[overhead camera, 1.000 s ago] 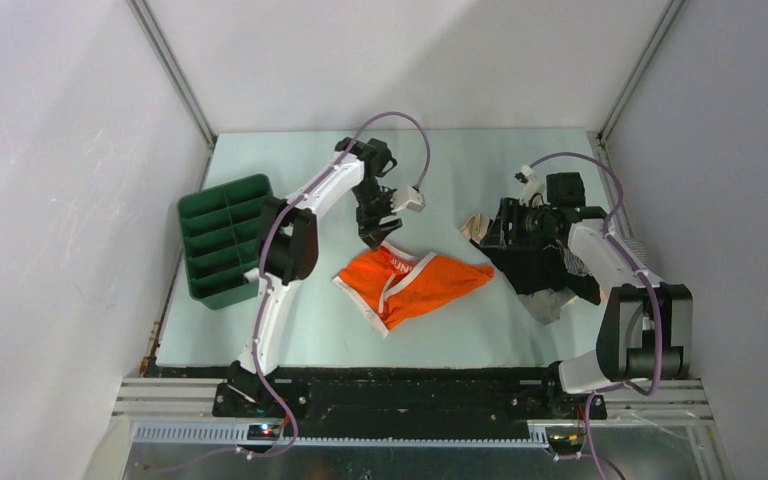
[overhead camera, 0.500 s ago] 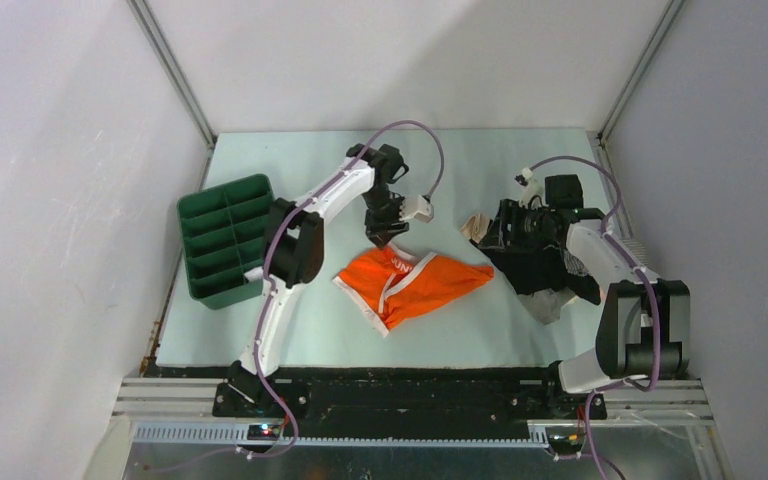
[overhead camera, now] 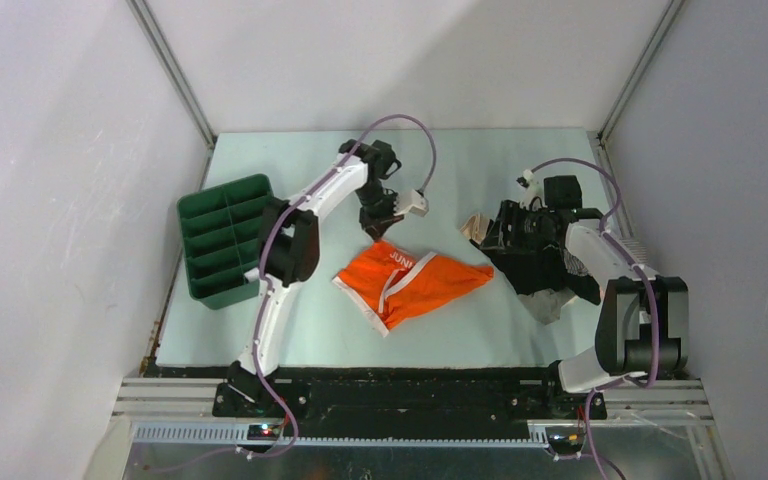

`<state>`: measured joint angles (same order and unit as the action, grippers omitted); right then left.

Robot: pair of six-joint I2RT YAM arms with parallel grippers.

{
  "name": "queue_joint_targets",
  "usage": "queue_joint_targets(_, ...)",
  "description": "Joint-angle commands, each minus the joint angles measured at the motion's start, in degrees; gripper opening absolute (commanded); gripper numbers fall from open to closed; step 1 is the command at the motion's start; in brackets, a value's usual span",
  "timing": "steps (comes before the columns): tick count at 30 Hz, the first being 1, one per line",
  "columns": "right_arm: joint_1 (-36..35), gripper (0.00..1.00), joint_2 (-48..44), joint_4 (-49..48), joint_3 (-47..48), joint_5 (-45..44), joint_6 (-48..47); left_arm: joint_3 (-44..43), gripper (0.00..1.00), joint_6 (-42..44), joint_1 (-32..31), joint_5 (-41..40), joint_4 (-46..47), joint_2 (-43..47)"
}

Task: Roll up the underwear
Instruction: Flatten out the underwear at the center of the board.

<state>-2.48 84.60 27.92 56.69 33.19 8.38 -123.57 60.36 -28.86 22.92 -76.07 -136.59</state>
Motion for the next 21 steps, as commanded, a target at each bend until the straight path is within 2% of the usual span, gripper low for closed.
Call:
queue_joint_targets(1,-0.82,0.61,2.02,-2.25,-0.03,-3.00,2.77,4.09,0.00,-6.57,4.79,4.31,-1.19,8.42)
queue_joint_targets(8,-3.56,0.61,3.89,-2.06,2.27,-4.88,2.32,20.80,0.00,-18.45,10.10,14.09,3.72,22.41)
queue_joint_targets(12,-4.36,0.61,4.52,-3.05,3.21,-5.06,2.57,29.68,0.00,-28.49,12.97,17.97,9.46,28.64)
queue_joint_targets(16,-6.11,0.61,5.60,-4.18,4.68,-5.21,2.17,30.74,0.00,-33.93,14.72,16.58,12.14,30.11)
queue_joint_targets(21,-11.30,0.60,9.67,-4.73,9.78,-7.53,0.20,28.31,0.00,-35.28,14.86,12.47,10.70,25.73)
